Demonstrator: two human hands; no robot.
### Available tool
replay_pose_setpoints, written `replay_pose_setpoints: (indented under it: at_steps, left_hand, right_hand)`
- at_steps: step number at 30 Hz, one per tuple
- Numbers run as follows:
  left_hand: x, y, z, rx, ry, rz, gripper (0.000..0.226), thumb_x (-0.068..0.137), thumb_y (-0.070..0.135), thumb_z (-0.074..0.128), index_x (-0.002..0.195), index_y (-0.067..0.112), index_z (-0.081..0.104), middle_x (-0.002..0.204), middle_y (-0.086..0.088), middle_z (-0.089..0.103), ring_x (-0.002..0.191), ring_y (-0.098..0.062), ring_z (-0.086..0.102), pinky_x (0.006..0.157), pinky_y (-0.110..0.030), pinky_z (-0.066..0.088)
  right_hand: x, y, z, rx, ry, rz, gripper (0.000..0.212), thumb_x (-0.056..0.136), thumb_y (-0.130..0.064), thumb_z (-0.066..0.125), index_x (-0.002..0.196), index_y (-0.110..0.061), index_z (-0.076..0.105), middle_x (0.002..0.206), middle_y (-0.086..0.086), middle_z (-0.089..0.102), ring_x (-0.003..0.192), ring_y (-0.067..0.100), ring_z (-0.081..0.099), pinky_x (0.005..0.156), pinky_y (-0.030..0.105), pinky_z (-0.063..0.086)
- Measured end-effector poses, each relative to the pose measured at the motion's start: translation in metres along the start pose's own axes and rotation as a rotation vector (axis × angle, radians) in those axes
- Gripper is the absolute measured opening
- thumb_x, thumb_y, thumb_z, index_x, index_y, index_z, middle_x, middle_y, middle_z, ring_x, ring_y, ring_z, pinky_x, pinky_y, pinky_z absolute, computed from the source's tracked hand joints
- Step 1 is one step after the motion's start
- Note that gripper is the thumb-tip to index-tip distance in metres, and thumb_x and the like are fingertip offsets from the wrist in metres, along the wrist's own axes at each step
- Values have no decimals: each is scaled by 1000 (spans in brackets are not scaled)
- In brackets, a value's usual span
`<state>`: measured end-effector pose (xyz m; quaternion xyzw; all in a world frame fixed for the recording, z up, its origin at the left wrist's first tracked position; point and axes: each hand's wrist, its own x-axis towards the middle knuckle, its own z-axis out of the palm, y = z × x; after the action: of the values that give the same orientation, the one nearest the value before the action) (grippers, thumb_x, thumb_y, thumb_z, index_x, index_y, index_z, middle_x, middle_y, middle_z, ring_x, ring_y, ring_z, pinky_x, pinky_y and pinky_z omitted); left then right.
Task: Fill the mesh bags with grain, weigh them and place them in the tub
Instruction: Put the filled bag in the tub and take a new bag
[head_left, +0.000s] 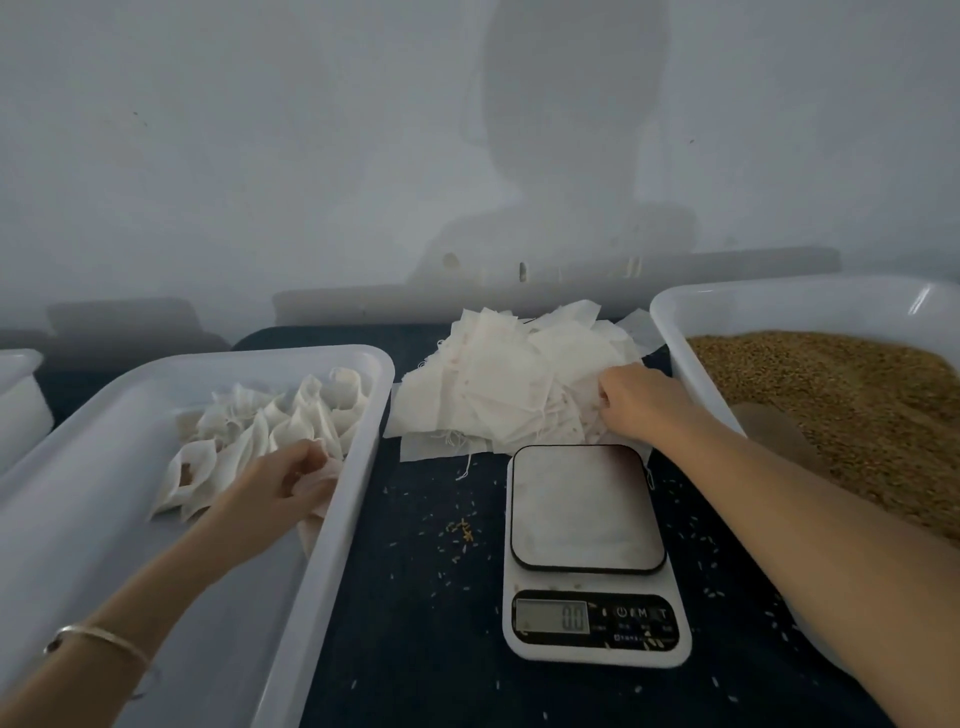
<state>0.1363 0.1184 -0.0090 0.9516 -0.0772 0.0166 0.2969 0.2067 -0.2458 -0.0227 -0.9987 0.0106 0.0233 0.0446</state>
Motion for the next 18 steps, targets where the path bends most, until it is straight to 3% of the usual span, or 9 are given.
replay_pose_setpoints:
  at_steps: [4, 6, 7, 8, 11, 14, 16, 18]
  left_hand:
    - [-4, 6, -5, -14, -97, -9, 19, 91, 11, 62, 78, 23, 56, 63, 16, 61, 54, 2, 55, 55, -8, 42]
    - [-2, 16, -13, -14, -34, -52, 10, 88, 15, 66, 91, 22, 59, 85, 8, 65, 71, -6, 63, 65, -21, 52]
    - [-2, 25, -18, -40, 36, -62, 14, 87, 15, 67, 96, 21, 59, 93, 1, 65, 78, -12, 64, 70, -31, 55]
    - [-3, 37, -25, -61, 114, -43, 17, 86, 15, 68, 97, 24, 59, 95, 0, 65, 81, -12, 64, 71, -33, 55]
    - [-25, 90, -45, -208, 236, 127, 12, 86, 32, 70, 92, 36, 60, 95, 13, 68, 82, 2, 64, 63, -10, 50]
    - [-62, 144, -31, -519, 108, 236, 27, 76, 51, 59, 99, 38, 63, 104, 11, 70, 92, -6, 67, 71, -18, 55]
    - [-79, 166, 1, -690, 38, 217, 30, 78, 51, 64, 105, 37, 62, 106, 12, 70, 95, -9, 68, 74, -27, 57]
    - [-87, 182, 34, -809, -46, 158, 40, 84, 56, 58, 115, 30, 58, 107, 14, 69, 97, -7, 67, 76, -26, 56]
  right_hand:
    - [1, -3, -9, 244, 127, 21, 20, 92, -11, 45, 72, -10, 47, 72, 3, 49, 73, 25, 52, 59, 29, 36]
    - [-1, -4, -22, 431, 213, 37, 25, 92, -10, 43, 68, -11, 40, 67, 3, 43, 69, 25, 48, 57, 31, 35]
    - [-4, -5, -32, 552, 239, 66, 23, 93, -11, 42, 70, -10, 42, 71, 5, 45, 71, 26, 50, 61, 34, 40]
    - [-8, -5, -41, 708, 251, 102, 20, 94, -12, 42, 75, -8, 48, 78, 6, 49, 77, 26, 54, 67, 37, 47]
    - [-33, -2, -69, 1350, 145, 187, 16, 96, -12, 43, 87, -12, 56, 97, 8, 60, 94, 25, 62, 72, 34, 58]
    - [-79, 1, -90, 1736, -3, 101, 15, 96, -11, 46, 89, -12, 59, 92, 6, 68, 79, 18, 69, 60, 28, 57]
    - [-113, 2, -97, 1836, -59, 32, 22, 94, -12, 47, 80, -14, 63, 77, 1, 70, 68, 13, 70, 56, 26, 56]
    - [-145, 1, -96, 1860, -85, -53, 22, 86, -16, 52, 74, -18, 70, 76, -1, 71, 70, 11, 70, 58, 27, 57]
